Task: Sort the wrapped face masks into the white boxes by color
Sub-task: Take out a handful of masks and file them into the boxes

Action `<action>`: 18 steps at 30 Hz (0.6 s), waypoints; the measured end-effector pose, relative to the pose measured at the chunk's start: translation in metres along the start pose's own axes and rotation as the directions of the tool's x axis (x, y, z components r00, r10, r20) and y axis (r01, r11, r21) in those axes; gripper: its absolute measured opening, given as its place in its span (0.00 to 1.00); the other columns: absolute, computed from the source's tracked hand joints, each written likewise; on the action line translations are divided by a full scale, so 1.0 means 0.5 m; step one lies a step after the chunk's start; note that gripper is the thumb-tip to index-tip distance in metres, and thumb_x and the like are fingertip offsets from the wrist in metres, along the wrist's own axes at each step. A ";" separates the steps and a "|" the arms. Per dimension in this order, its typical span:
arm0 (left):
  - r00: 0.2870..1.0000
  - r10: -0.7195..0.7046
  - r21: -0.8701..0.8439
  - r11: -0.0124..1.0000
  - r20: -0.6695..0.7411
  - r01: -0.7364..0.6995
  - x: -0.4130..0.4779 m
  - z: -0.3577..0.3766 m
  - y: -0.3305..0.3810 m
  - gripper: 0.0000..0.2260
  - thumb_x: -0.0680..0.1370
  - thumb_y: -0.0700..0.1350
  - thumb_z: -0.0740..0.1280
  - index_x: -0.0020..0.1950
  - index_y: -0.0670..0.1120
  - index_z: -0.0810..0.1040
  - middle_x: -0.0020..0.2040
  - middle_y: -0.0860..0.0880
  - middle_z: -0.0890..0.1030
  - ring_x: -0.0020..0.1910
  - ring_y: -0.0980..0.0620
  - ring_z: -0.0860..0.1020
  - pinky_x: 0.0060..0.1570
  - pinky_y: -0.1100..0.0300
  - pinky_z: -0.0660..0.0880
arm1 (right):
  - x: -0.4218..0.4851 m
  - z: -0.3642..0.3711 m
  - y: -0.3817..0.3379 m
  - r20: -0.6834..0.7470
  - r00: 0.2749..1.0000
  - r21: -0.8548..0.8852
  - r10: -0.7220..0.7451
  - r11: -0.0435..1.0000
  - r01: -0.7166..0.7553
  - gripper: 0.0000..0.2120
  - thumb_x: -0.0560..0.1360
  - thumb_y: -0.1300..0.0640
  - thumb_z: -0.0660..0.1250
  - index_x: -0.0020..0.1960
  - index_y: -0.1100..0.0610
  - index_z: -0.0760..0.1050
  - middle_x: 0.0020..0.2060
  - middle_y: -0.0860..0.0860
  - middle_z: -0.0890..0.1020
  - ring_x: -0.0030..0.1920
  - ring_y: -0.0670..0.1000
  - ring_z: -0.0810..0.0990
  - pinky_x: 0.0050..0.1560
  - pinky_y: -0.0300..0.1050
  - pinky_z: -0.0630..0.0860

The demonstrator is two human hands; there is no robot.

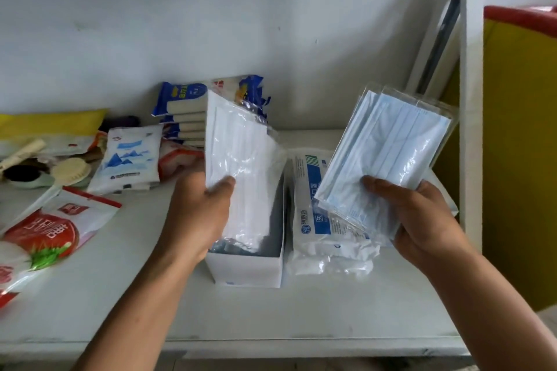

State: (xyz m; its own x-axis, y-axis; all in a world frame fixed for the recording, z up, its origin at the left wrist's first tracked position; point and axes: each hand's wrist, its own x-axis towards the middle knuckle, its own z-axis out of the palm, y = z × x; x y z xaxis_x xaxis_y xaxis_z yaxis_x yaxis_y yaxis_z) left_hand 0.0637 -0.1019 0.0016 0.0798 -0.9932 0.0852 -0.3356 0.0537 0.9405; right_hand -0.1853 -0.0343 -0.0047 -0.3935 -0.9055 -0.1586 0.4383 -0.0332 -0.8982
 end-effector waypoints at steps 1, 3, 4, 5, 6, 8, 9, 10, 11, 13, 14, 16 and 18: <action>0.999 0.035 0.113 0.993 -0.026 -0.032 0.000 -0.001 -0.004 0.04 0.80 0.42 0.66 0.49 0.47 0.80 0.48 0.47 0.85 0.47 0.46 0.82 0.49 0.53 0.77 | 0.000 0.001 -0.001 0.004 1.000 0.001 -0.001 1.000 0.001 0.18 0.70 0.68 0.71 0.60 0.63 0.77 0.51 0.58 0.86 0.49 0.57 0.87 0.46 0.52 0.84; 0.992 0.101 0.324 0.944 -0.077 -0.071 -0.003 -0.005 -0.004 0.05 0.79 0.44 0.66 0.52 0.44 0.79 0.48 0.46 0.83 0.47 0.42 0.81 0.49 0.52 0.77 | -0.001 0.001 -0.002 0.017 1.000 -0.002 -0.006 1.000 0.006 0.17 0.69 0.68 0.71 0.58 0.62 0.77 0.48 0.56 0.87 0.48 0.56 0.87 0.43 0.49 0.84; 0.986 0.141 0.396 0.913 -0.084 -0.097 -0.006 -0.004 -0.003 0.06 0.78 0.45 0.67 0.51 0.44 0.78 0.47 0.45 0.83 0.47 0.41 0.80 0.49 0.51 0.77 | -0.001 0.000 -0.002 0.023 1.000 -0.009 -0.007 1.000 0.008 0.15 0.70 0.69 0.71 0.56 0.61 0.78 0.46 0.54 0.88 0.47 0.55 0.87 0.42 0.49 0.84; 0.980 0.187 0.440 0.888 -0.075 -0.136 -0.011 -0.003 -0.001 0.06 0.77 0.46 0.68 0.49 0.43 0.77 0.44 0.45 0.82 0.44 0.40 0.79 0.47 0.50 0.78 | -0.002 0.001 -0.002 0.028 1.000 -0.018 -0.008 1.000 0.008 0.13 0.71 0.69 0.70 0.54 0.60 0.78 0.43 0.53 0.88 0.45 0.54 0.87 0.41 0.49 0.84; 0.973 0.224 0.467 0.867 -0.051 -0.175 -0.018 0.001 0.003 0.07 0.76 0.46 0.69 0.45 0.43 0.75 0.40 0.45 0.80 0.41 0.40 0.78 0.44 0.49 0.78 | -0.002 0.001 -0.001 0.037 0.999 -0.025 -0.009 1.000 0.010 0.12 0.71 0.69 0.70 0.53 0.60 0.78 0.41 0.52 0.88 0.43 0.53 0.88 0.40 0.48 0.84; 0.968 0.250 0.506 0.833 0.012 -0.221 -0.029 0.012 0.009 0.11 0.74 0.47 0.70 0.38 0.45 0.70 0.34 0.45 0.76 0.37 0.39 0.77 0.38 0.50 0.76 | -0.004 0.004 0.002 0.063 0.998 -0.041 -0.010 0.999 0.013 0.14 0.68 0.68 0.72 0.52 0.59 0.78 0.40 0.51 0.88 0.43 0.53 0.88 0.39 0.47 0.84; 0.970 0.239 0.532 0.816 0.043 -0.225 -0.033 0.019 0.011 0.12 0.74 0.47 0.69 0.37 0.46 0.67 0.33 0.45 0.75 0.37 0.38 0.76 0.36 0.51 0.73 | -0.005 0.005 0.005 0.070 0.998 -0.049 -0.007 0.999 0.011 0.15 0.65 0.67 0.72 0.52 0.60 0.79 0.40 0.52 0.88 0.43 0.53 0.88 0.39 0.47 0.84; 0.972 0.228 0.554 0.802 0.064 -0.224 -0.036 0.026 0.011 0.13 0.75 0.48 0.68 0.37 0.47 0.66 0.33 0.45 0.74 0.38 0.38 0.76 0.35 0.52 0.71 | -0.005 0.006 0.007 0.072 0.997 -0.056 -0.003 0.998 0.007 0.17 0.64 0.66 0.73 0.52 0.60 0.79 0.41 0.53 0.88 0.43 0.54 0.88 0.40 0.48 0.84; 0.971 0.228 0.566 0.792 0.073 -0.228 -0.039 0.033 0.012 0.12 0.75 0.49 0.67 0.38 0.47 0.66 0.33 0.45 0.75 0.38 0.38 0.75 0.35 0.52 0.69 | -0.005 0.006 0.010 0.074 0.997 -0.065 0.001 0.998 0.003 0.18 0.63 0.65 0.73 0.53 0.61 0.79 0.43 0.54 0.88 0.44 0.55 0.87 0.41 0.49 0.84; 0.955 0.290 0.579 0.770 0.058 -0.269 -0.041 0.045 0.008 0.08 0.77 0.49 0.65 0.44 0.46 0.71 0.35 0.43 0.77 0.40 0.36 0.75 0.37 0.51 0.70 | -0.004 0.005 0.015 0.075 0.997 -0.082 0.013 0.997 -0.007 0.21 0.62 0.65 0.74 0.55 0.62 0.79 0.46 0.56 0.87 0.47 0.57 0.87 0.43 0.52 0.84; 0.936 0.348 0.584 0.751 0.046 -0.308 -0.039 0.049 0.004 0.07 0.79 0.48 0.64 0.47 0.45 0.71 0.36 0.41 0.79 0.41 0.34 0.76 0.37 0.51 0.69 | -0.003 0.004 0.015 0.077 0.997 -0.086 0.015 0.996 -0.008 0.21 0.62 0.65 0.74 0.55 0.62 0.79 0.46 0.56 0.87 0.47 0.57 0.87 0.44 0.52 0.84; 0.913 0.406 0.596 0.723 0.042 -0.349 -0.033 0.051 -0.001 0.08 0.80 0.45 0.62 0.41 0.45 0.68 0.36 0.39 0.79 0.37 0.34 0.72 0.35 0.52 0.63 | -0.003 0.003 0.015 0.080 0.997 -0.093 0.015 0.996 -0.008 0.20 0.62 0.65 0.73 0.54 0.62 0.79 0.45 0.56 0.88 0.46 0.57 0.87 0.43 0.51 0.84; 0.913 0.404 0.621 0.703 0.053 -0.347 -0.026 0.044 -0.001 0.13 0.79 0.42 0.62 0.36 0.47 0.63 0.31 0.41 0.73 0.33 0.39 0.66 0.35 0.54 0.61 | -0.002 0.003 0.015 0.085 0.996 -0.091 0.012 0.996 -0.004 0.19 0.62 0.65 0.73 0.53 0.61 0.79 0.44 0.55 0.88 0.45 0.56 0.87 0.43 0.51 0.84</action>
State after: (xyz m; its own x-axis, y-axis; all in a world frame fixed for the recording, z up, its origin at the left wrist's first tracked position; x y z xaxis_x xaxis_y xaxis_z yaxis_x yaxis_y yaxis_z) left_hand 0.0423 -0.0911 -0.0073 -0.1127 -0.8908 0.4402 -0.8462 0.3183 0.4273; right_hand -0.1807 -0.0344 -0.0106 -0.3183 -0.9385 -0.1339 0.3647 0.0091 -0.9311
